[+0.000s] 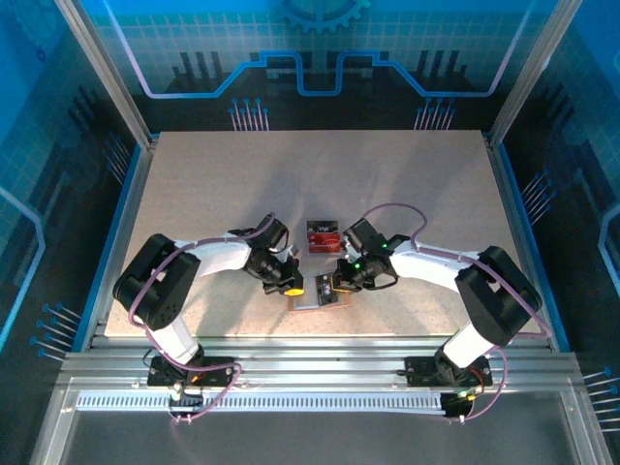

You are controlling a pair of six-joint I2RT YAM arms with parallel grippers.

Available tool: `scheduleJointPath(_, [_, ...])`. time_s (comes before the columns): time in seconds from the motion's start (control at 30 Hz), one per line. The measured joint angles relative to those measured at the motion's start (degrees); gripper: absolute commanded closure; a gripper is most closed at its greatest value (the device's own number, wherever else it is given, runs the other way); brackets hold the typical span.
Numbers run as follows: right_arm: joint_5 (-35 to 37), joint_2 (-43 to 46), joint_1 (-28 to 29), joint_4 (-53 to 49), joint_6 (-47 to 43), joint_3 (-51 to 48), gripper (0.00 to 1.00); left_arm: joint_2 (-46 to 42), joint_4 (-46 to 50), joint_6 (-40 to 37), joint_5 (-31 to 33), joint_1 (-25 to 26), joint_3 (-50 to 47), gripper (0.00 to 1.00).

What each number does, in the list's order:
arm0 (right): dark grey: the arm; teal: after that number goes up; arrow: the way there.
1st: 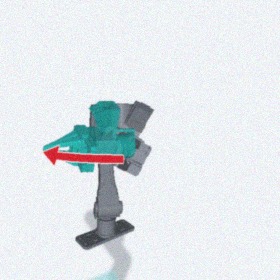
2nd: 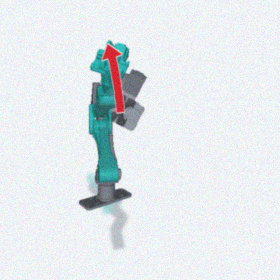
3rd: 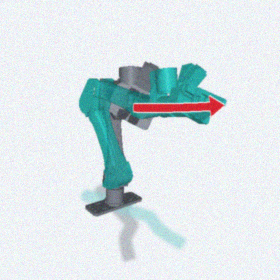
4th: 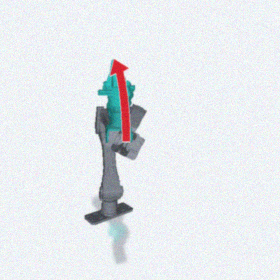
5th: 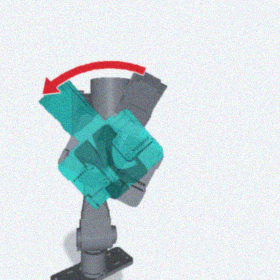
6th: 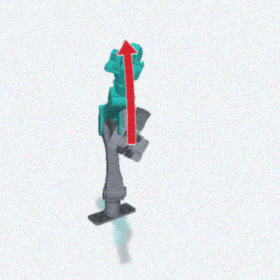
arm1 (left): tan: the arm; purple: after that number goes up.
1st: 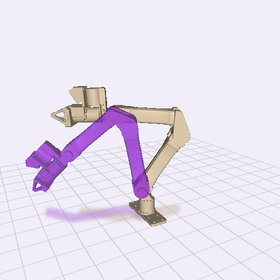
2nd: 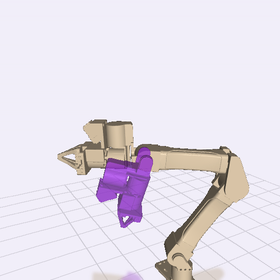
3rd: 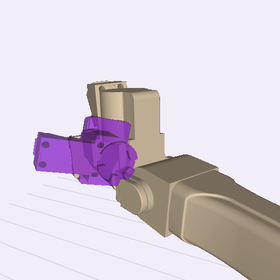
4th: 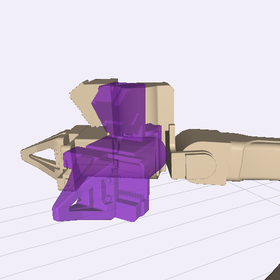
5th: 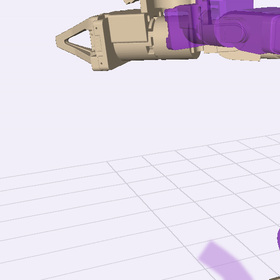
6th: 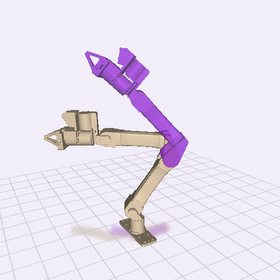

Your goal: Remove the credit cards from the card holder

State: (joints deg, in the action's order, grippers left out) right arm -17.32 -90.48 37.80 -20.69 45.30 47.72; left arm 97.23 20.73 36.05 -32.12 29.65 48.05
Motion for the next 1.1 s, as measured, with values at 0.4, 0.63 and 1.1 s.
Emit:
scheduleJointPath(0.4, [0.6, 0.2, 0.0, -1.3, -0.4, 0.4, 0.92, 0.0, 0.0, 0.0, 0.0, 0.0, 0.0, 0.96])
scheduleJointPath(0.63, [-1.4, 0.2, 0.0, 0.8, 1.0, 0.3, 0.90, 0.0, 0.0, 0.0, 0.0, 0.0, 0.0, 0.91])
scheduleJointPath(1.1, [-1.5, 0.6, 0.9, 1.2, 2.3, 0.4, 0.92, -2.5, 0.7, 0.5, 0.0, 0.0, 0.1, 0.87])
